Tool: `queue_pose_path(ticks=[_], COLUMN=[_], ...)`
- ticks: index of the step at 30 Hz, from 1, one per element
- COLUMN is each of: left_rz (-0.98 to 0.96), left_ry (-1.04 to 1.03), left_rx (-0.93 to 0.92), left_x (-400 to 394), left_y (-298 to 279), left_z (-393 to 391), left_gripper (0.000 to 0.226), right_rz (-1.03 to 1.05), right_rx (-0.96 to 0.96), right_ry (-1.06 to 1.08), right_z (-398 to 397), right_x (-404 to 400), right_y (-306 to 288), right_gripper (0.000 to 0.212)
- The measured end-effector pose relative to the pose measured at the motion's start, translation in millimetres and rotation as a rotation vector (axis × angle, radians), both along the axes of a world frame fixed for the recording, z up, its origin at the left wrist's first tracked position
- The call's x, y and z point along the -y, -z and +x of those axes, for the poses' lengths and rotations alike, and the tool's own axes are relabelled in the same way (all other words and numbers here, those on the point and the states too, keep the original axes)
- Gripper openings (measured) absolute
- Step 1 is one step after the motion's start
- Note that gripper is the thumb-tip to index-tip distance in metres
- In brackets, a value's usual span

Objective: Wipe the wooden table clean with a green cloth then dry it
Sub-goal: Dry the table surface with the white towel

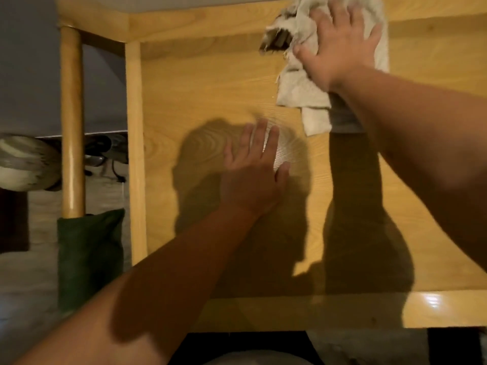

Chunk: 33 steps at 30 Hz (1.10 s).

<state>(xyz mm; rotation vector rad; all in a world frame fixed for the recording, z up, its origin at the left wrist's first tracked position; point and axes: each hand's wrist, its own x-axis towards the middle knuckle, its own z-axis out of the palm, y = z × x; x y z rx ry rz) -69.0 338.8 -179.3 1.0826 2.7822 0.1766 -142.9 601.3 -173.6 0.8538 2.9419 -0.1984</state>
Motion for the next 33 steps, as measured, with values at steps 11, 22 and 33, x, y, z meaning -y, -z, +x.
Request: queue_pose_path(ticks=[11, 22, 33], left_rz=[-0.033, -0.036, -0.166], left_ry=[0.019, 0.024, -0.01], left_rx=[0.053, 0.07, 0.165], left_x=[3, 5, -10], left_y=[-1, -3, -12], left_z=[-4, -3, 3], left_gripper=[0.069, 0.068, 0.066], right_rz=[-0.022, -0.049, -0.118], right_rx=[0.036, 0.095, 0.128], right_ry=[-0.027, -0.038, 0.09], right_z=[61, 320, 332], right_x=[38, 180, 185], right_y=[-7, -8, -11], right_gripper=[0.088, 0.083, 0.077])
